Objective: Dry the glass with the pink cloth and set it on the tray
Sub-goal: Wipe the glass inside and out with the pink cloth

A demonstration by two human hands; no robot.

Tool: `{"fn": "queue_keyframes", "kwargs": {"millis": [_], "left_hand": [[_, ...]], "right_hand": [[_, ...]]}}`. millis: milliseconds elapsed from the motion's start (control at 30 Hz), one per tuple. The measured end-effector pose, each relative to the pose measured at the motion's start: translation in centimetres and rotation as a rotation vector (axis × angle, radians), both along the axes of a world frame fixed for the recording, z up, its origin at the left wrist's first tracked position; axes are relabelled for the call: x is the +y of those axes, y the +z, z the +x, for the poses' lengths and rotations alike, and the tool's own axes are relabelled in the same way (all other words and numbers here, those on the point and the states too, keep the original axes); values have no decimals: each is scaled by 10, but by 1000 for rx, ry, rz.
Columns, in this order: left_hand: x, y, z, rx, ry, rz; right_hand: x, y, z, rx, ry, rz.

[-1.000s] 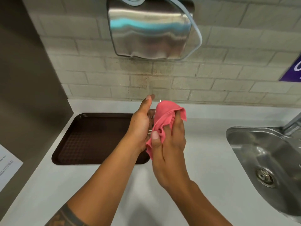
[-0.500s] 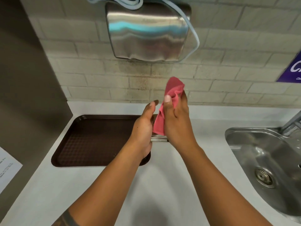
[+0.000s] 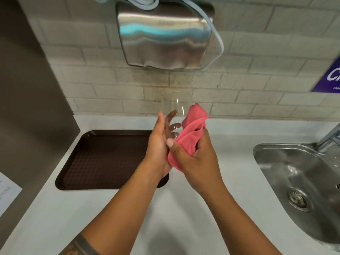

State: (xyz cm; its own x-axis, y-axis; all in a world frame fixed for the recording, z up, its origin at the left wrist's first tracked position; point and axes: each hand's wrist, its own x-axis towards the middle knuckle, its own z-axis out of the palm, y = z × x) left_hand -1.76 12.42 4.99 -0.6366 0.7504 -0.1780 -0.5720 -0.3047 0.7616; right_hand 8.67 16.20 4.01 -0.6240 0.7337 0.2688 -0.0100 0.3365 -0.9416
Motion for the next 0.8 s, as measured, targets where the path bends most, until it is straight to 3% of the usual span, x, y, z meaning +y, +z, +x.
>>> {"fn": "queue_keyframes", "kwargs": {"millis": [300, 633, 800], "left_hand": [[1, -1, -2, 154, 107, -274], [-2, 7, -2, 181, -25, -136], [-2, 14, -8, 141, -71, -172]], "right_hand": [[-5, -3, -7, 157, -261, 94], [-11, -4, -7, 95, -113, 112], [-31, -23, 3, 5, -100, 283]]}}
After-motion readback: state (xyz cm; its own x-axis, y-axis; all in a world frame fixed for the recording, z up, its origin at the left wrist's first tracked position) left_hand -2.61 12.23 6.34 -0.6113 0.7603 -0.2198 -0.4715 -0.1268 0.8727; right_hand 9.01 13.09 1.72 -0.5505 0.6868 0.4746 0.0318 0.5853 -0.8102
